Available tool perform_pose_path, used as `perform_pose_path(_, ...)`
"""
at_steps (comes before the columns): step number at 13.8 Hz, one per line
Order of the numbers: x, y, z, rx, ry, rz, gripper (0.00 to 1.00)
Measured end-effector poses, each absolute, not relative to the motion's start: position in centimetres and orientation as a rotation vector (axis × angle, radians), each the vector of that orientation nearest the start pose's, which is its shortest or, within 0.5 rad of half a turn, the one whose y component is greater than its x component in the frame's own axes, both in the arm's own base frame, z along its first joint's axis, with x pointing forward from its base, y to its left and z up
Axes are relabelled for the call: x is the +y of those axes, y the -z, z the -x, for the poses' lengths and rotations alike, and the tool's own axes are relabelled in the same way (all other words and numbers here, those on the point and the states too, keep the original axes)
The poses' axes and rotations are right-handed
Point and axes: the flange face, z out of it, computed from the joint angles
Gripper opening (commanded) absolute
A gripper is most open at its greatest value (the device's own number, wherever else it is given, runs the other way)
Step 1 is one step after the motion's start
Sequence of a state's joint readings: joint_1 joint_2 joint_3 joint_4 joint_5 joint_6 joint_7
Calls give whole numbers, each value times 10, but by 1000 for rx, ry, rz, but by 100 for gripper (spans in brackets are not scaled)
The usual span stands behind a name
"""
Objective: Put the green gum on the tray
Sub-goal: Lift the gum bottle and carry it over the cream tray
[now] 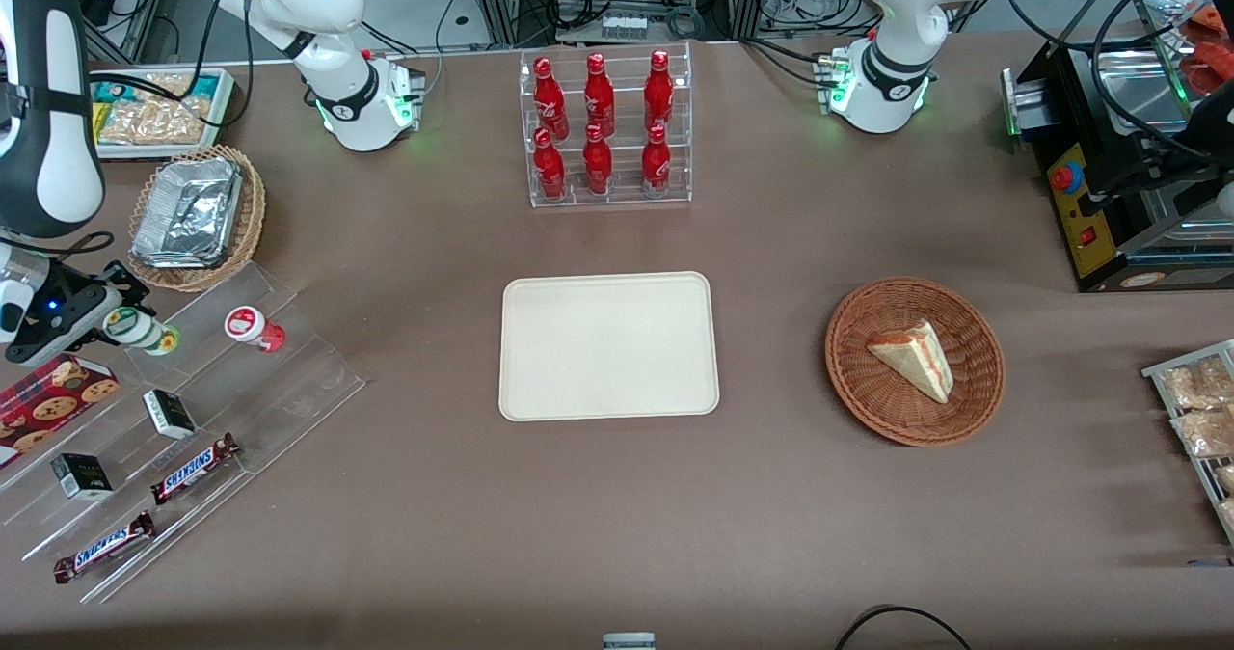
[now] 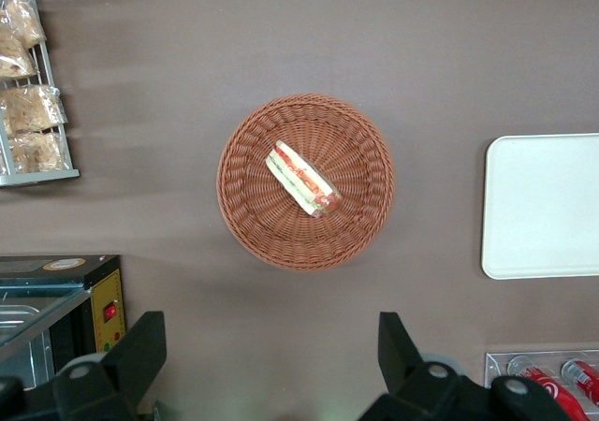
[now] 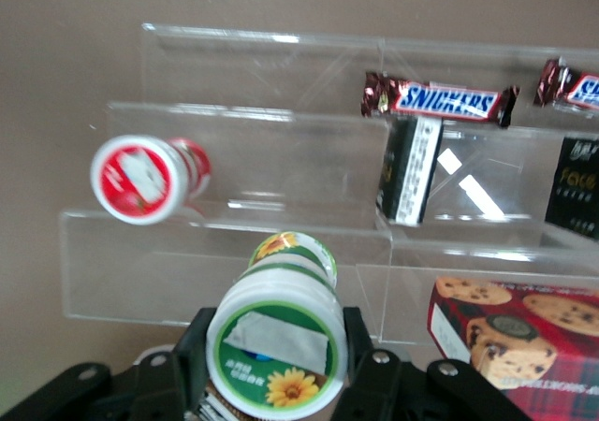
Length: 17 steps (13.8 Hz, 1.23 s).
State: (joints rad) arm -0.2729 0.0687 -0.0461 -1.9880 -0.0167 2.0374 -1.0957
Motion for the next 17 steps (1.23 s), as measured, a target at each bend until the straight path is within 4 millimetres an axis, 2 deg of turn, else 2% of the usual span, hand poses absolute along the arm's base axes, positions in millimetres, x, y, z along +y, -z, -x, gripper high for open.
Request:
perform_pose_path(3,-134,-456,-554,-1120,-90,2915,0)
perform_pose_path(6,-73,-461,-560,-983,-170,2945,0)
perform_pose_path(9,3,-461,-560,-808,-224,3009,0)
perform_pose_path(12,89,-457,-553,-619,-249,3083,0)
perform_pose_path(17,227,-437,-520,-338,-253,3183,0)
